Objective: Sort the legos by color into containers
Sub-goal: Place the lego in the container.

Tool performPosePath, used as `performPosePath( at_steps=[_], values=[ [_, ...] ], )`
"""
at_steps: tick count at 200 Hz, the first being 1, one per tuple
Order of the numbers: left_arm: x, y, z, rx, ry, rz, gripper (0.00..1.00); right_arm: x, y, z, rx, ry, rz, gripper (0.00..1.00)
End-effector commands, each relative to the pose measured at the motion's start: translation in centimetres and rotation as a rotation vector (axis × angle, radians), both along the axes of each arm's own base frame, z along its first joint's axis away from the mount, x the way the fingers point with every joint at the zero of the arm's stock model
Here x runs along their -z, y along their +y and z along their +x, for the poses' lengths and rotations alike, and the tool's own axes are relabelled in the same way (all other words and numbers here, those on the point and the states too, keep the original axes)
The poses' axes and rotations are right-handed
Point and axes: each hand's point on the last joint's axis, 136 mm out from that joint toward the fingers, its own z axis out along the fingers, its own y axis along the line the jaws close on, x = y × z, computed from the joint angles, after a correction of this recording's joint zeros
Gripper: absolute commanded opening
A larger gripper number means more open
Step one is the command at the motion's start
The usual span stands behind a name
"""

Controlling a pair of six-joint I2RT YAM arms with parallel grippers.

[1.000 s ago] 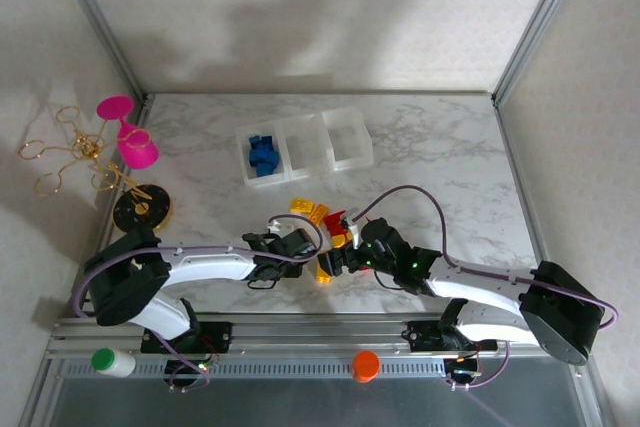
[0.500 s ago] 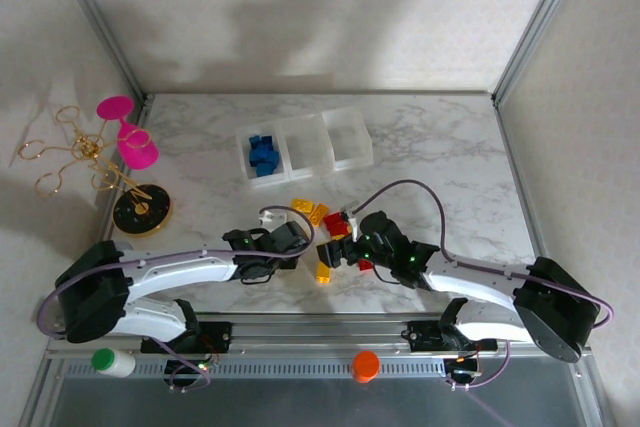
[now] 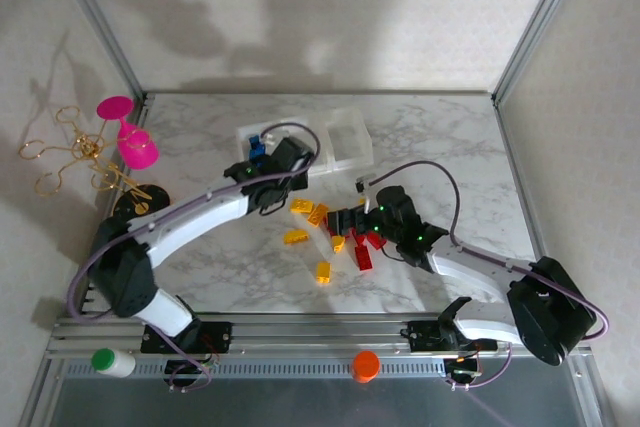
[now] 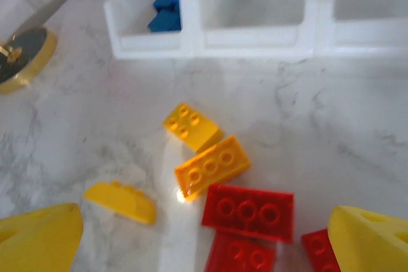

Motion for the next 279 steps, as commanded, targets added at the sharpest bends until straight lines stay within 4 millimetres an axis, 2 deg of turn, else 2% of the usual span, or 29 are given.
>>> performPosePath(
  at_steps=[1, 24, 53, 79, 120, 131, 155, 181, 223, 250, 279],
  values=[
    [-0.3, -0.3, 3.4, -0.003, -0.014, 0.036, 0.39, -2.2, -0.2, 2.1, 0.019, -0.075, 0.039, 0.99],
    [0.2, -1.0, 7.1, -0.043, -0.028, 0.054, 0.39, -2.1, -0.7, 3.4, 0.061, -0.116, 0.004, 0.99],
    [2.7, -1.6, 10.7, -0.08, -0.005, 0.096, 0.39, -1.3, -1.7, 3.9, 0.104, -0.16, -0.03, 0.99],
    [4.9, -2.0, 13.5, -0.096, 0.002, 0.127, 0.4, 0.0, -1.7, 3.7, 0.1, -0.148, -0.04, 0.99],
    [8.1, -1.7, 16.4, -0.107, 0.035, 0.165, 0.44, 0.1, -1.7, 3.6, 0.095, -0.15, -0.037, 0.99],
    [8.5, -1.8, 16.9, -0.097, 0.04, 0.177, 0.46, 0.0, -1.7, 3.6, 0.093, -0.158, -0.037, 0.99],
    [8.0, -1.4, 17.7, -0.099, 0.034, 0.201, 0.51, 0.1, -1.9, 3.6, 0.101, -0.158, -0.046, 0.99],
    [6.3, -1.9, 17.6, -0.078, 0.017, 0.169, 0.57, -0.1, -1.8, 3.6, 0.097, -0.162, -0.042, 0.99],
    [3.0, -1.4, 16.2, -0.066, 0.009, 0.15, 0.58, -1.7, -1.4, 2.6, 0.048, -0.192, 0.0, 0.99],
    [0.8, -1.7, 13.4, -0.035, 0.003, 0.116, 0.58, -2.7, -1.4, 1.7, 0.021, -0.184, 0.012, 0.99],
    [-0.2, -1.9, 8.5, 0.014, -0.006, 0.051, 0.59, -2.1, -1.2, 0.1, -0.012, -0.122, -0.012, 0.99]
  ],
)
